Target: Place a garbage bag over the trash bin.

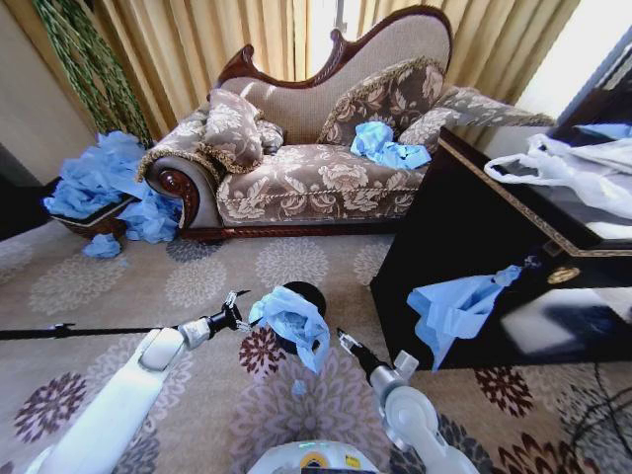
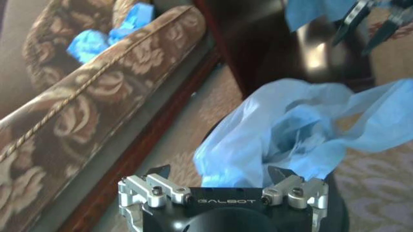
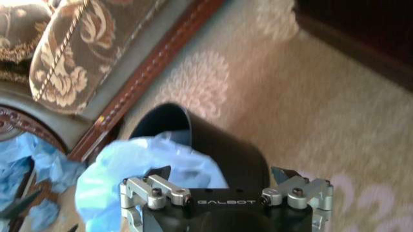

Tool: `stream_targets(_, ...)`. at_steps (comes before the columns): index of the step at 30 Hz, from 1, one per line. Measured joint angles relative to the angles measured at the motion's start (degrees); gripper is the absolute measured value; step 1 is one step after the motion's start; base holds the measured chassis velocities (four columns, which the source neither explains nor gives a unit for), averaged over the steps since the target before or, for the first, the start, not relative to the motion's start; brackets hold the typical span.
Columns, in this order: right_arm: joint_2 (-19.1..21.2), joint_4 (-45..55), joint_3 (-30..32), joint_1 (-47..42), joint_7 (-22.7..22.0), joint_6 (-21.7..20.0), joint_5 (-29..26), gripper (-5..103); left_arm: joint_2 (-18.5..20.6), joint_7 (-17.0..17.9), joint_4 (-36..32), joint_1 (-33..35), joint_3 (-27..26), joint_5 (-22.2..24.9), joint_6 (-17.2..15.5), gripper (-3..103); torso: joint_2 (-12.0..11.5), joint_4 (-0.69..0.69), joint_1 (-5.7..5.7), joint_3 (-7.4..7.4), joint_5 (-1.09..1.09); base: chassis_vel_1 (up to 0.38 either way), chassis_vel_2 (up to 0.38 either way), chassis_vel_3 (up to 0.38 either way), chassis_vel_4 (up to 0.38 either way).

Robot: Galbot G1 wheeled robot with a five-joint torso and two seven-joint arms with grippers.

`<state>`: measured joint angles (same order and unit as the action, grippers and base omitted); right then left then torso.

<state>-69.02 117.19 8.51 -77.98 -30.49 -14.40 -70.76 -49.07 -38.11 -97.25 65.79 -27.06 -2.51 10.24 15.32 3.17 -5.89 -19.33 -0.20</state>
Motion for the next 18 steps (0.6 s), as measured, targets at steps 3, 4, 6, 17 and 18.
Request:
stream_targets(3,-0.2,-0.4,-1.9,0.3,-0.3,-0.1,-0.4,100,0.9,-1.3,-1.1,0.0,0.8,1.0,-0.8,100,0.0,0.00,0.00,0.00,0.00,0.000,0.000,0.000,0.000)
stream_targets(4,-0.2,-0.4,-1.9,0.3,-0.3,-0.1,-0.4,100,0.9,-1.3,-1.1,0.0,0.8,1.0,-0.8,100,0.0,0.00,0.00,0.00,0.00,0.000,0.000,0.000,0.000)
stream_targets(6,-1.0,-1.5,-3.4,1.0,-0.4,-0.1,-0.3,100,1.0,-1.4,-0.7,-0.2,1.5,1.2,-1.0,100,0.0,0.00,0.00,0.00,0.00,0.000,0.000,0.000,0.000)
stream_targets(17,-3.0,-5.5,-5.6,3.9,-0.2,0.0,1.0,100,0.8,-0.4,3.1,-2.3,4.8,3.8,-5.8,100,0.0,0.00,0.00,0.00,0.00,0.000,0.000,0.000,0.000)
stream_targets(18,-3.0,-5.7,-5.7,3.9,-0.1,0.0,1.2,100,0.8,-0.2,3.1,-2.6,5.2,4.1,-6.4,100,0.0,0.01,0.00,0.00,0.01,0.000,0.000,0.000,0.000)
